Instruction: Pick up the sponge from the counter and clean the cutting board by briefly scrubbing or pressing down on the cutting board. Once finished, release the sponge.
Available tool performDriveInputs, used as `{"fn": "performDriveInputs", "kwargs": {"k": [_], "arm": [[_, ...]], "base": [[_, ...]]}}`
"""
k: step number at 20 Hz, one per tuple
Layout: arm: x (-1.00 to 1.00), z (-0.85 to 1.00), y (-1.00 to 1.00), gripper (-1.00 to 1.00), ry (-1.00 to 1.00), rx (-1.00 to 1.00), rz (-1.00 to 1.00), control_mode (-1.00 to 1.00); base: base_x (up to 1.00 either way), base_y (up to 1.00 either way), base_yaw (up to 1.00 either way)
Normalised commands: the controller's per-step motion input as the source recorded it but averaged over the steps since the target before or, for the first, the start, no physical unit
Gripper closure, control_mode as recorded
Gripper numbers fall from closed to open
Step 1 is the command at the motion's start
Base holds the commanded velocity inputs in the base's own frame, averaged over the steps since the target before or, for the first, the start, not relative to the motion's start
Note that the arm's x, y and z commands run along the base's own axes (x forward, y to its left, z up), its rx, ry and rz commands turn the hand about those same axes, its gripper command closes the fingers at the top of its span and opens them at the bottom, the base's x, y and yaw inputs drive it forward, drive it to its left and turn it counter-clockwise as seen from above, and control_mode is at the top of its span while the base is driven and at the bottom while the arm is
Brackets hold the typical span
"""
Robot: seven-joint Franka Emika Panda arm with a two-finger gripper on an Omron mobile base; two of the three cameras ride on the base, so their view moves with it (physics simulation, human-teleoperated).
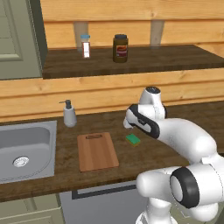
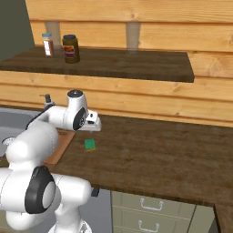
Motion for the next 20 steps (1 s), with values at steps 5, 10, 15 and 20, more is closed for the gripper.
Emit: {"fn": "performDriveInputs", "kwargs": {"k": [5, 10, 15, 20], "arm": [[0.12, -0.26, 0.0, -1.0, 0.0, 0.0, 0.04, -1.0], [0.0, -0.25, -0.07, -1.0, 0.0, 0.0, 0.1, -1.0], [0.0, -0.28, -0.07, -1.0, 0.0, 0.0, 0.1, -1.0], [0.0, -0.27, -0.02, -1.0, 0.0, -0.05, 0.06, -1.0]], "base": [[0.0, 0.0, 0.0], [0.0, 0.0, 0.0], [0.0, 0.0, 0.0], [0.0, 0.0, 0.0]]}}
